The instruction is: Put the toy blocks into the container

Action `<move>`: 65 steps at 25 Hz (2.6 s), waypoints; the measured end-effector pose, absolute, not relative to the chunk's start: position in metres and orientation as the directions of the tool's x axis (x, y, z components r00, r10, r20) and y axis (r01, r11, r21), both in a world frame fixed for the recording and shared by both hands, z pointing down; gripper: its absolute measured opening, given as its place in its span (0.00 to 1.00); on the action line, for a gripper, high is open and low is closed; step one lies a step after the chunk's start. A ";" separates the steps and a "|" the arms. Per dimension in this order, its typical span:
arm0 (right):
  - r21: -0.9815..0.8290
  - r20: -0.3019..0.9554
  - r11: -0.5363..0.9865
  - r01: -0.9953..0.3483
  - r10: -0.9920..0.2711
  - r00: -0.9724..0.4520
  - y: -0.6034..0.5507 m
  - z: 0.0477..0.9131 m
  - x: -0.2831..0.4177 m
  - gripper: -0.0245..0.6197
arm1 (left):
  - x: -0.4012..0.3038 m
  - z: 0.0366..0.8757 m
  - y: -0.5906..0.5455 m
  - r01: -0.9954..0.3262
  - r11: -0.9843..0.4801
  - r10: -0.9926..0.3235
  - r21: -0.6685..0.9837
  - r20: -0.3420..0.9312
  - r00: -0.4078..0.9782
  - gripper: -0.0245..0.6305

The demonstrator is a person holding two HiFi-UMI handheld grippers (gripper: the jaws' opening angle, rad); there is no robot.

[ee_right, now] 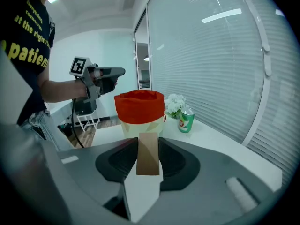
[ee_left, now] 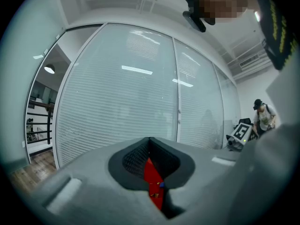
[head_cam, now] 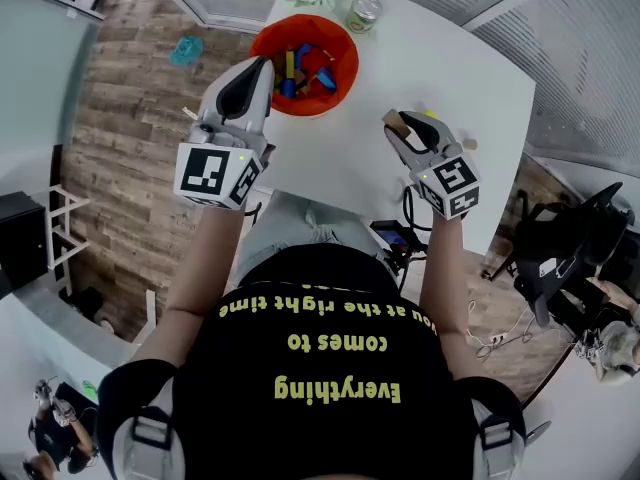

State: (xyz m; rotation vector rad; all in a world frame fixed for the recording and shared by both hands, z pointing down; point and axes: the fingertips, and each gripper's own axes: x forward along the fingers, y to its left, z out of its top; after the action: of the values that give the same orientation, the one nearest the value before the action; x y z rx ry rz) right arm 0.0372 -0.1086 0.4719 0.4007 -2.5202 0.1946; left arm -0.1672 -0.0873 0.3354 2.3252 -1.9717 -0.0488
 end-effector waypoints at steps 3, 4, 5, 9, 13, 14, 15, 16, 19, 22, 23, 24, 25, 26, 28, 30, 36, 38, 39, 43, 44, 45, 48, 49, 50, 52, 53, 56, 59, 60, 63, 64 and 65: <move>-0.050 0.520 0.938 -0.344 -0.269 -0.810 -0.116 0.453 0.033 0.26 | -0.166 0.330 -0.086 -0.982 -0.169 -0.985 0.080 0.027 0.172 0.03; -0.047 0.506 0.936 -0.350 -0.280 -0.816 -0.119 0.447 0.033 0.26 | -0.166 0.327 -0.085 -0.982 -0.171 -0.985 0.075 0.024 0.173 0.03; -0.043 0.492 0.934 -0.355 -0.289 -0.821 -0.121 0.440 0.032 0.26 | -0.164 0.325 -0.084 -0.982 -0.174 -0.984 0.070 0.022 0.176 0.03; -0.028 0.445 0.931 -0.365 -0.315 -0.838 -0.125 0.415 0.029 0.26 | -0.158 0.317 -0.080 -0.980 -0.188 -0.982 0.061 0.014 0.189 0.03; -0.008 0.394 0.931 -0.366 -0.333 -0.856 -0.128 0.392 0.023 0.26 | -0.158 0.314 -0.079 -0.980 -0.187 -0.982 0.067 0.007 0.188 0.03; -0.003 0.382 0.929 -0.369 -0.340 -0.860 -0.128 0.387 0.023 0.26 | -0.158 0.314 -0.078 -0.980 -0.185 -0.983 0.067 0.005 0.186 0.03; 0.000 0.369 0.928 -0.372 -0.346 -0.863 -0.128 0.383 0.022 0.26 | -0.158 0.313 -0.077 -0.981 -0.183 -0.983 0.067 0.003 0.183 0.03; 0.002 0.356 0.927 -0.376 -0.352 -0.866 -0.128 0.378 0.022 0.26 | -0.159 0.312 -0.075 -0.982 -0.179 -0.984 0.067 0.000 0.180 0.03; 0.003 0.311 0.922 -0.387 -0.369 -0.876 -0.127 0.360 0.022 0.26 | -0.162 0.309 -0.071 -0.984 -0.166 -0.986 0.064 -0.004 0.166 0.03; 0.020 0.264 0.919 -0.393 -0.384 -0.885 -0.127 0.339 0.021 0.26 | -0.167 0.307 -0.067 -0.987 -0.150 -0.989 0.065 -0.008 0.150 0.03; 0.026 0.252 0.919 -0.394 -0.387 -0.887 -0.128 0.333 0.020 0.26 | -0.168 0.307 -0.066 -0.987 -0.145 -0.989 0.066 -0.009 0.145 0.03; 0.030 0.240 0.918 -0.395 -0.390 -0.889 -0.128 0.328 0.020 0.26 | -0.169 0.306 -0.065 -0.988 -0.141 -0.990 0.067 -0.009 0.140 0.03; 0.030 0.228 0.918 -0.396 -0.392 -0.891 -0.129 0.323 0.019 0.26 | -0.170 0.306 -0.064 -0.988 -0.137 -0.991 0.068 -0.009 0.137 0.03; 0.028 0.217 0.917 -0.398 -0.395 -0.893 -0.129 0.319 0.019 0.26 | -0.171 0.306 -0.063 -0.989 -0.134 -0.991 0.068 -0.008 0.134 0.03; 0.027 0.202 0.916 -0.400 -0.397 -0.895 -0.130 0.313 0.018 0.26 | -0.173 0.306 -0.061 -0.990 -0.128 -0.992 0.068 -0.008 0.127 0.03; 0.029 0.196 0.917 -0.397 -0.395 -0.898 -0.131 0.310 0.016 0.26 | -0.175 0.305 -0.060 -0.991 -0.119 -0.993 0.069 -0.008 0.118 0.03; 0.013 0.175 0.931 -0.366 -0.362 -0.916 -0.133 0.308 0.001 0.26 | -0.185 0.306 -0.055 -0.994 -0.084 -0.996 0.067 -0.003 0.084 0.03; 0.012 0.175 0.937 -0.348 -0.345 -0.922 -0.132 0.307 -0.007 0.26 | -0.189 0.306 -0.052 -0.995 -0.070 -0.998 0.068 -0.004 0.070 0.03; 0.011 0.174 0.941 -0.339 -0.336 -0.926 -0.132 0.307 -0.012 0.26 | -0.192 0.306 -0.050 -0.996 -0.062 -0.998 0.068 -0.004 0.062 0.03; 0.009 0.171 0.956 -0.294 -0.291 -0.941 -0.130 0.310 -0.032 0.26 | -0.204 0.308 -0.041 -0.998 -0.023 -1.000 0.063 0.005 0.023 0.03; 0.010 0.173 0.960 -0.280 -0.278 -0.945 -0.129 0.310 -0.038 0.26 | -0.207 0.309 -0.039 -0.998 -0.012 -1.000 0.063 0.006 0.012 0.03; 0.013 0.175 0.964 -0.266 -0.264 -0.948 -0.127 0.309 -0.043 0.26 | -0.210 0.309 -0.036 -0.998 -0.001 -1.000 0.064 0.007 0.002 0.03; 0.014 0.183 0.974 -0.226 -0.224 -0.957 -0.125 0.311 -0.059 0.26 | -0.219 0.310 -0.030 -0.997 0.029 -1.000 0.067 0.011 -0.028 0.03; 0.012 0.186 0.976 -0.215 -0.214 -0.959 -0.125 0.313 -0.064 0.26 | -0.221 0.311 -0.028 -0.997 0.037 -0.999 0.069 0.012 -0.037 0.03; 0.008 0.188 0.978 -0.207 -0.205 -0.961 -0.125 0.315 -0.068 0.26 | -0.223 0.312 -0.027 -0.997 0.045 -0.999 0.070 0.014 -0.044 0.03; 0.004 0.194 0.982 -0.189 -0.187 -0.963 -0.125 0.319 -0.076 0.26 | -0.228 0.314 -0.024 -0.996 0.059 -0.998 0.072 0.017 -0.058 0.03; 0.006 0.198 0.984 -0.179 -0.177 -0.964 -0.124 0.321 -0.081 0.26 | -0.231 0.315 -0.023 -0.995 0.066 -0.998 0.074 0.018 -0.064 0.03; 0.016 0.220 0.989 -0.145 -0.145 -0.965 -0.122 0.325 -0.096 0.26 | -0.237 0.318 -0.021 -0.993 0.083 -0.996 0.079 0.023 -0.081 0.03; 0.010 0.235 0.993 -0.117 -0.116 -0.965 -0.121 0.333 -0.108 0.26 | -0.240 0.320 -0.019 -0.992 0.095 -0.995 0.082 0.026 -0.093 0.03; 0.002 0.240 0.994 -0.109 -0.106 -0.965 -0.121 0.337 -0.112 0.26 | -0.241 0.322 -0.019 -0.992 0.099 -0.995 0.083 0.028 -0.097 0.03; -0.037 0.256 0.995 -0.090 -0.078 -0.964 -0.122 0.351 -0.122 0.26 | -0.245 0.326 -0.016 -0.989 0.115 -0.993 0.089 0.037 -0.112 0.03; -0.047 0.261 0.995 -0.085 -0.070 -0.963 -0.123 0.355 -0.124 0.26 | -0.247 0.327 -0.015 -0.988 0.122 -0.992 0.091 0.039 -0.119 0.03; -0.053 0.269 0.995 -0.080 -0.062 -0.961 -0.122 0.359 -0.127 0.26 | -0.250 0.328 -0.013 -0.987 0.129 -0.991 0.092 0.041 -0.126 0.03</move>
State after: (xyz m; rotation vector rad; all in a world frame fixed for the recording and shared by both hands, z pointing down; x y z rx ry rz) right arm -0.1266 -0.1222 0.3591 0.1040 -2.8678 0.0924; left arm -0.2496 -0.0135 0.3283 2.0134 -2.2900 -0.0643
